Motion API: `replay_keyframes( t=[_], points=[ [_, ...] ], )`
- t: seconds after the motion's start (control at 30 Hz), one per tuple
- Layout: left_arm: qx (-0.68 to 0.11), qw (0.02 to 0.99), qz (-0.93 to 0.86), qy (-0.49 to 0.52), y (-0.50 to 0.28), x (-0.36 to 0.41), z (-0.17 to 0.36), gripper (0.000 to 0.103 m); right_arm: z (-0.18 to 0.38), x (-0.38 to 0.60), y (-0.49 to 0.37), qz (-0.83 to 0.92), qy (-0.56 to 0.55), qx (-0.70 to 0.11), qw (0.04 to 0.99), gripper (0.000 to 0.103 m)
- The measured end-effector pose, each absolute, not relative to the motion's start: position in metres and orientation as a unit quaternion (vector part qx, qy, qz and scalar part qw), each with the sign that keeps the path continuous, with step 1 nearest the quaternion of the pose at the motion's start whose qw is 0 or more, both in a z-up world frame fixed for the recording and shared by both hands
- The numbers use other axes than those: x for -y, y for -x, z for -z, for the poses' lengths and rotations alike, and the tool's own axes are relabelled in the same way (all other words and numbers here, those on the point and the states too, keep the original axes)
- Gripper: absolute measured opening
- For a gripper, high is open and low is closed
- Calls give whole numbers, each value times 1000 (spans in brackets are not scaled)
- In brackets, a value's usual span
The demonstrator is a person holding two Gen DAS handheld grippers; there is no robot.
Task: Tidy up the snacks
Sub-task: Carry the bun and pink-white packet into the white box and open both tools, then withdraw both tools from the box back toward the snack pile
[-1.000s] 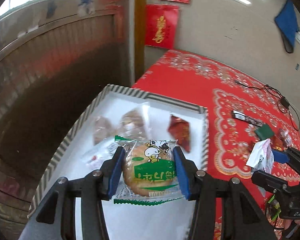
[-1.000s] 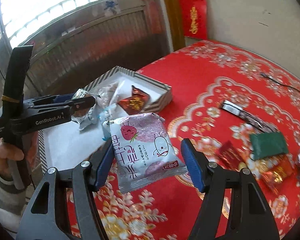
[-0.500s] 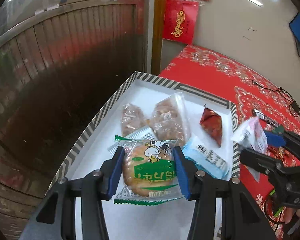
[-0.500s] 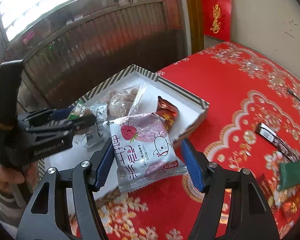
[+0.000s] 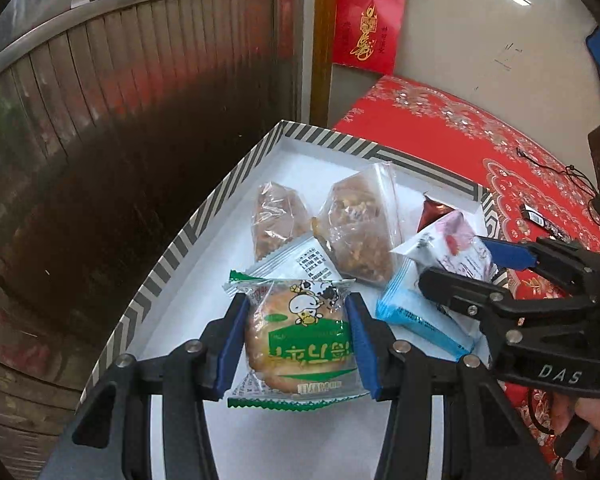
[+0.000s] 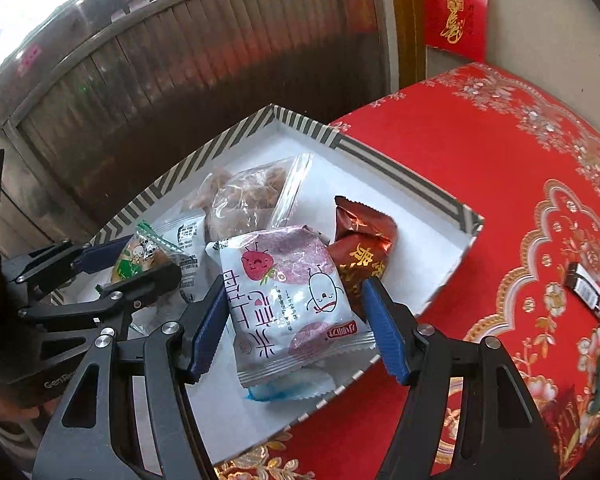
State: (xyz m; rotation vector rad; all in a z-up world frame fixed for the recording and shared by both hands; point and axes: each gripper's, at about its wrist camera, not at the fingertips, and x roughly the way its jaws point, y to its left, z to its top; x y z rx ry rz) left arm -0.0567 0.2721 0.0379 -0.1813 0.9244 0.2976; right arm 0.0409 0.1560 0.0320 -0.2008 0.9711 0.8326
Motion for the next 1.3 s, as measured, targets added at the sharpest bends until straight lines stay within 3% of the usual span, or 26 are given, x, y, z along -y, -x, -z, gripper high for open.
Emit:
replay_keyframes(
  t=[0.2, 0.93, 1.3],
  points=[
    [-446, 877, -153, 91, 56, -274, -35, 55, -30, -159, -41, -384, 93, -449, 801, 68],
    [-417, 889, -171, 78, 59, -256, -54, 90, -62, -114, -29, -378, 29, -434, 817, 72],
    [-413, 899, -128, 65, 45, -213, -60, 91, -72, -56, -13, -341, 13, -431, 836, 72]
  ],
)
